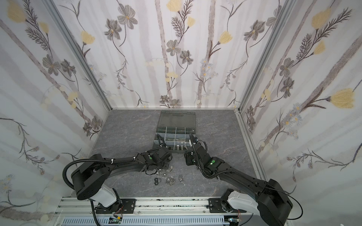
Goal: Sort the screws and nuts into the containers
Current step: 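Close the left gripper on a black hex nut in the pile, then carry the black nut with the left gripper over a box compartment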
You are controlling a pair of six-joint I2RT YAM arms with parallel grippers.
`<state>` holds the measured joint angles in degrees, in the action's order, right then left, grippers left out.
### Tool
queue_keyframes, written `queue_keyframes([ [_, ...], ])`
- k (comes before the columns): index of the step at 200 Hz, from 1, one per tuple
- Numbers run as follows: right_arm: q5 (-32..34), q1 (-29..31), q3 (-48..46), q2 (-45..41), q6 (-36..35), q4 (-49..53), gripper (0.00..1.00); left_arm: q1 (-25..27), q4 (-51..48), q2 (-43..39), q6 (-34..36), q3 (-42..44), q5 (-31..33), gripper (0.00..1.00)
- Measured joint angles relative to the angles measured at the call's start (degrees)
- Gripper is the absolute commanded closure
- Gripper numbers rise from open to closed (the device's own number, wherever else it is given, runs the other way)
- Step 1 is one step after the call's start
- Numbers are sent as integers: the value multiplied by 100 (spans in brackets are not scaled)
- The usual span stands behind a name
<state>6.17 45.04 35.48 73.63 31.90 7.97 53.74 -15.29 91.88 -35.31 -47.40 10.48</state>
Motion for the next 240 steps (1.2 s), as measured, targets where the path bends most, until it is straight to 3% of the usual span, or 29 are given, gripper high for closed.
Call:
queue_keyframes([
  [83, -26, 0, -70, 20, 17, -28, 54, 120, -192, 260, -4, -136, 96, 67],
  [108, -26, 0, -79, 24, 20, -35, 54, 151, -212, 328, -15, -151, 118, 78],
  [144, -26, 0, -79, 26, 20, -37, 54, 181, -205, 365, -31, -188, 190, 82],
  [212, -28, -2, -79, 17, 20, -37, 54, 140, -295, 190, -11, -507, 195, 82],
  [240, -26, -7, -76, -70, 17, -31, 54, -127, -291, -61, 146, -820, 195, 82],
])
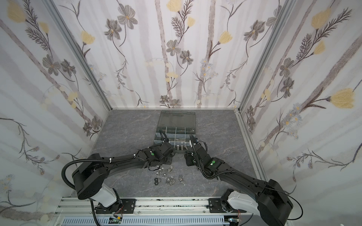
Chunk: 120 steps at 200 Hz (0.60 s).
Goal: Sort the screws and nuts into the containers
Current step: 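Carry the black nut with the left gripper over a box compartment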
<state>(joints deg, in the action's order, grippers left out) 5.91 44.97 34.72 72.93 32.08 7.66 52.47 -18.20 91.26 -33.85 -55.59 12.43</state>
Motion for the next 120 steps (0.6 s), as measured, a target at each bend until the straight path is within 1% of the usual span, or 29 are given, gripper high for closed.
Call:
queue_keyframes([
  [51, 33, -37, -59, -186, 0, 31, 54, -824, -4, -103, 393, -549, 37, 81],
  [75, 48, -61, -42, -184, 0, 35, 54, -1224, 20, 175, 557, -901, 44, 81],
  [120, 50, -63, -33, -243, 2, 79, 54, -1613, 37, 706, 870, -1344, -66, 81],
])
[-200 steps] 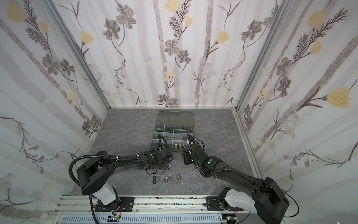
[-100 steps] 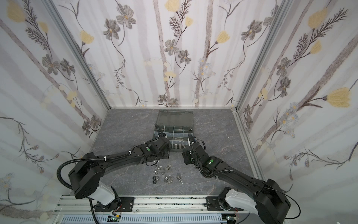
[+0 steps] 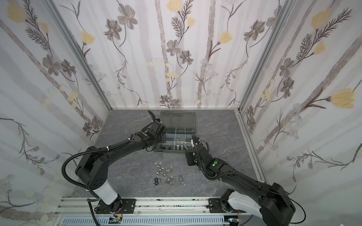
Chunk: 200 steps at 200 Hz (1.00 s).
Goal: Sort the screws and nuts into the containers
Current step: 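Carry the black nut with the left gripper over a box compartment, then open the left gripper to drop the nut and lift away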
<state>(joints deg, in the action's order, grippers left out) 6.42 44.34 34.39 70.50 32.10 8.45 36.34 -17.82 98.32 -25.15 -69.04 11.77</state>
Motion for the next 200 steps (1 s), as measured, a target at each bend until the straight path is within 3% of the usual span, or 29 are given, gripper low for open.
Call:
queue_keyframes([
  [37, 39, 0, -46, -120, 39, 28, 54, -343, -13, 376, 118, -262, -111, 81],
  [115, 37, -4, -92, -129, 44, 125, 54, -553, 0, 846, 223, -713, -299, 79],
  [161, 37, -4, -94, -184, 44, 127, 54, -560, -2, 922, 223, -728, -428, 66],
  [200, 37, -4, -94, -184, 44, 144, 54, -564, -2, 879, 216, -737, -450, 62],
])
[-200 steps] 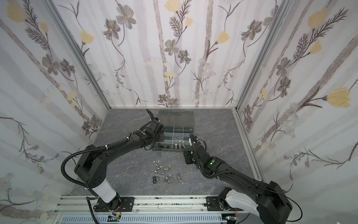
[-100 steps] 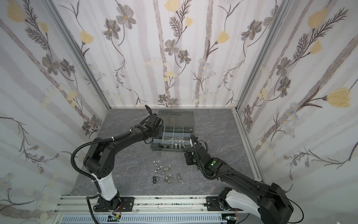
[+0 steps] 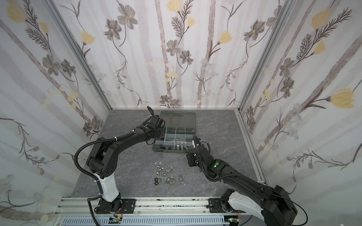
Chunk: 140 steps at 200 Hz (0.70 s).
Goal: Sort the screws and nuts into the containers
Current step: 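Open the left gripper to drop the nut and lift away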
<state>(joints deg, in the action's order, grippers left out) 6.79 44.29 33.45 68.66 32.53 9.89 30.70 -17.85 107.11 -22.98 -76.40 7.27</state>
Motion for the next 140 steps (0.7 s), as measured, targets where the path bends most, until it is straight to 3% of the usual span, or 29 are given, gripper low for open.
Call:
queue_keyframes([
  [55, 0, 0, -4, -28, 0, 7, 54, 0, 15, -415, -109, 205, -50, 56],
  [140, -107, 0, 129, 332, -68, 17, 54, -2, 162, -2020, -573, 1740, -116, 50],
])
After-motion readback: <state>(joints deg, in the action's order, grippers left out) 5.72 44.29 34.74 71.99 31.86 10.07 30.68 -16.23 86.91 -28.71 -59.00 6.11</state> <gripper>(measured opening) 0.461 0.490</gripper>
